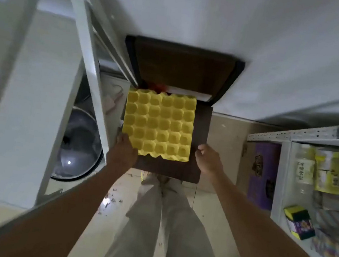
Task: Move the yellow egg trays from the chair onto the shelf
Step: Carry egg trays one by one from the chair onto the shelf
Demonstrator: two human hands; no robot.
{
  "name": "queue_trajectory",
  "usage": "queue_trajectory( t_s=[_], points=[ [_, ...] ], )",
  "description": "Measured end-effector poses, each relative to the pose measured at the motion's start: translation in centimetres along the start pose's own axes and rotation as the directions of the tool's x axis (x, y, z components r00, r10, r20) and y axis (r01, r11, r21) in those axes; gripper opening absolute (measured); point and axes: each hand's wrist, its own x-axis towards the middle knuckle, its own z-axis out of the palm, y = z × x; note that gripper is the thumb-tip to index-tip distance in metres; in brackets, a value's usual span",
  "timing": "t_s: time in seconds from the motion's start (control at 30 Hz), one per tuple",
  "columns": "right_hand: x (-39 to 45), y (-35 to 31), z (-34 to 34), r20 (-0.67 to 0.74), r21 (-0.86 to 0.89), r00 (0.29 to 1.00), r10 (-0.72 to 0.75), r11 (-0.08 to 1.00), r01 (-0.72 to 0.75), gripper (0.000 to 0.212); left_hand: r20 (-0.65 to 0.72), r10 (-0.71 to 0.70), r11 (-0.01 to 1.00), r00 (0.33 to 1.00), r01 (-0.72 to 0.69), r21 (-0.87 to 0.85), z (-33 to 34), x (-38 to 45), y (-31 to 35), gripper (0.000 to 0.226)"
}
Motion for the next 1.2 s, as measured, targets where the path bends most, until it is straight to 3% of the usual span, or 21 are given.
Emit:
queue_trajectory(
  t_s=[0.1,0.33,0.57,0.9,1.2],
  points=[
    [3.8,-0.3,1.3,-0.080,0.041,0.996,0.033,0.999,-0.029,0.043,-0.065,-0.139,0.980,0.988,0.127,-0.153,0.8,3.3,0.0,0.070],
    [8.3,-0.4,5.4,-0.240,0.054,0.970,0.030,0.998,-0.017,0.030,-0.210,-0.174,0.982,0.962,0.152,-0.114,2.7,7.0,-1.4,0.046],
    [9.9,-0.5,7.7,-0.426,0.093,0.902,0.063,0.995,-0.025,0.008,-0.260,-0.200,0.976,0.945,0.169,-0.136,4.2,9.7,-2.4,0.040],
    [11.0,-1.1,7.6,-0.488,-0.203,0.872,-0.039,0.977,-0.070,0.006,-0.312,-0.335,0.938,0.889,0.283,-0.201,5.0,12.7,-2.5,0.018],
    [11.4,-1.0,5.5,-0.431,-0.335,0.897,-0.100,0.941,-0.055,0.010,-0.341,-0.306,0.952,0.889,0.279,-0.129,5.5,12.9,-2.9,0.010]
  ],
)
